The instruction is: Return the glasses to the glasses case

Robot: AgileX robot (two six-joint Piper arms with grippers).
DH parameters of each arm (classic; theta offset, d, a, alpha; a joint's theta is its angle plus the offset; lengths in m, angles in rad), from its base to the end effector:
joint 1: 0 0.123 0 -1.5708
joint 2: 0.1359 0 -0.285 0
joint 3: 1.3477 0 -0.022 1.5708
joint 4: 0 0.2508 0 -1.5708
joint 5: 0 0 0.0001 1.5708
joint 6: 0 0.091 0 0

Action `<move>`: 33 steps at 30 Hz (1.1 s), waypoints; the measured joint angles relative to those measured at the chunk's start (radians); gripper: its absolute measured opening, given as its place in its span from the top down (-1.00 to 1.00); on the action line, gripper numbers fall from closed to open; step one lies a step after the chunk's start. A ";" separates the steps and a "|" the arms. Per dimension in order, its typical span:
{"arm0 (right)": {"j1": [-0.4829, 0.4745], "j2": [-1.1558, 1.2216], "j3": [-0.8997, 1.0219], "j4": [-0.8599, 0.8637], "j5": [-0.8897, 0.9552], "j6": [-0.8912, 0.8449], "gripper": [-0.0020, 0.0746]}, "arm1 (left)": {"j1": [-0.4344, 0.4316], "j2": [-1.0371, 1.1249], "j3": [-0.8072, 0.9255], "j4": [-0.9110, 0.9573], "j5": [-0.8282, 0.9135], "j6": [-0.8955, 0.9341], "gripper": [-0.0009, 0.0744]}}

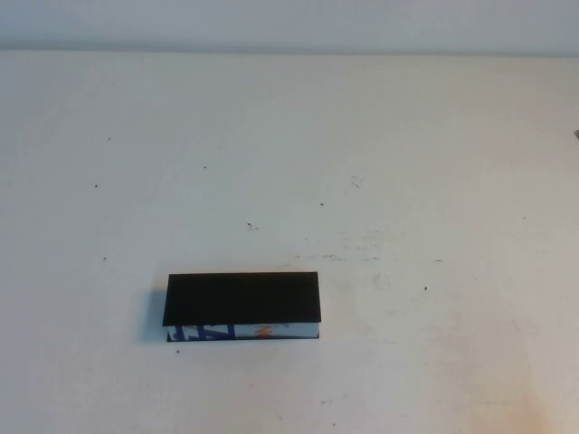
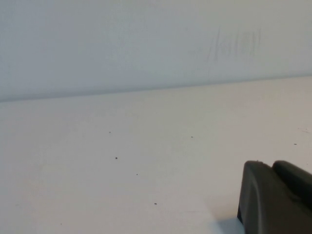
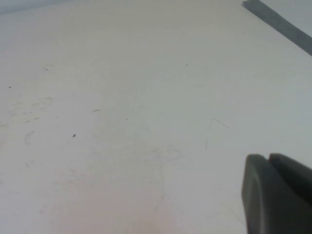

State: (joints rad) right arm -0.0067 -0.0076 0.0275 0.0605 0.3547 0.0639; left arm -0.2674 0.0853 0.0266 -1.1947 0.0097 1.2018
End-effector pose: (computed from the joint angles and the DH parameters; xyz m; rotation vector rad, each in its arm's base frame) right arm 0.0533 0.0016 0.1724 0.1037 1.8558 0.0986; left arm 0.0616 -0.0178 0.1987 0.2263 1.5869 -0.2094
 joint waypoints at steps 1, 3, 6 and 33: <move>0.000 0.000 0.000 0.000 0.000 0.000 0.98 | 0.000 0.000 0.000 0.000 0.000 0.000 0.98; 0.000 0.000 0.000 0.000 0.000 0.000 0.98 | 0.000 0.000 0.000 0.000 0.000 0.000 0.98; 0.000 0.000 0.000 0.000 0.000 0.000 0.98 | 0.000 0.000 0.000 0.000 0.000 0.000 0.98; 0.000 -0.002 0.000 0.000 0.001 0.000 0.98 | 0.180 -0.094 0.000 1.223 0.317 -1.134 0.98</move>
State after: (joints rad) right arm -0.0067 -0.0099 0.0275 0.0605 0.3554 0.0639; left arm -0.0877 -0.0091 0.0266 0.0281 0.3265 0.0678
